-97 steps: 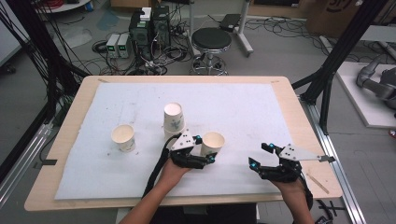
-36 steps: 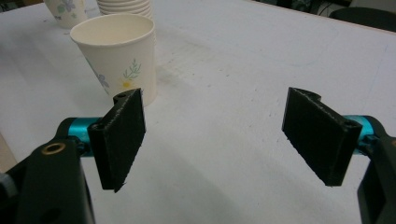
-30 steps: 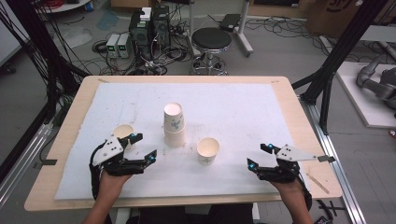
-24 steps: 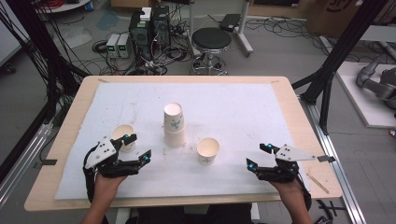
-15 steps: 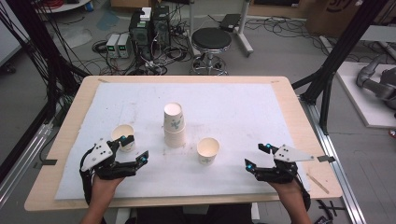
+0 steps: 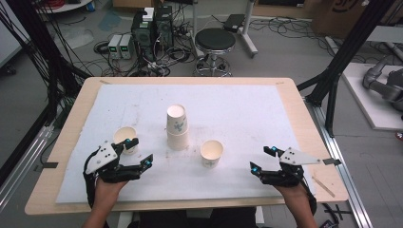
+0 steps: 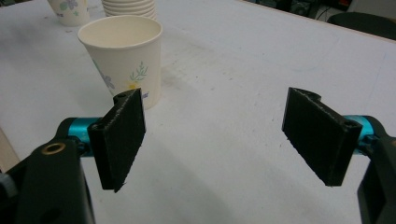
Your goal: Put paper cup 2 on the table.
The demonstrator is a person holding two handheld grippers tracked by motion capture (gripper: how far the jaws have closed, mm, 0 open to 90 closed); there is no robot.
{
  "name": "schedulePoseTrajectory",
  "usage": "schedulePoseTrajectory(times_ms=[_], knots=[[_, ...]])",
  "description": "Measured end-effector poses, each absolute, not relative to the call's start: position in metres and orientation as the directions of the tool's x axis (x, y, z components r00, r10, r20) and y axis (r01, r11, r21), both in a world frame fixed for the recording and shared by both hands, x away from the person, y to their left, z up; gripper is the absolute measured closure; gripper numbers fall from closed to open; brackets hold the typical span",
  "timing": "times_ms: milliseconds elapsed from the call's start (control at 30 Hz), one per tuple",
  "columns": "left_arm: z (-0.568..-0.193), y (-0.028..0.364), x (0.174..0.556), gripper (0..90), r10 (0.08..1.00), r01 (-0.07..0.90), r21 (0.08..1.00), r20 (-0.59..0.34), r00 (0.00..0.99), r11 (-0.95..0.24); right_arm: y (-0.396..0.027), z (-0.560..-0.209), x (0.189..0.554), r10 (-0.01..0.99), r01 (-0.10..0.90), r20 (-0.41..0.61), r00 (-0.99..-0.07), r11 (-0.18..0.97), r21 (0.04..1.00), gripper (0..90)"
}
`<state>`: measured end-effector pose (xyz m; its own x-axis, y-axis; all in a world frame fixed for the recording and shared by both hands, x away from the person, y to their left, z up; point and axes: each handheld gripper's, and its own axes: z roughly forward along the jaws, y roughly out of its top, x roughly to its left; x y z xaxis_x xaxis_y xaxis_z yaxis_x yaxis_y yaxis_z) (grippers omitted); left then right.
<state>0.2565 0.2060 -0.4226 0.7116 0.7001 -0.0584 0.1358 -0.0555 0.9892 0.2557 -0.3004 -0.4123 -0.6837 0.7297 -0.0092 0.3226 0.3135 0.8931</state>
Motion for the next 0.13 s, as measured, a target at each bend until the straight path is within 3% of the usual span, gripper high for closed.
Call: schedulePoseTrajectory(times_ms=[133], knots=[[-0.4224,0.2057,0.2562,19.5,0.7,0.135,0.989,-0.058,0.711,-0.055,-0.3008,-0.4125,0.2558,0.729,0.319,-0.011,-0.685,0.314,0.894,22.0]])
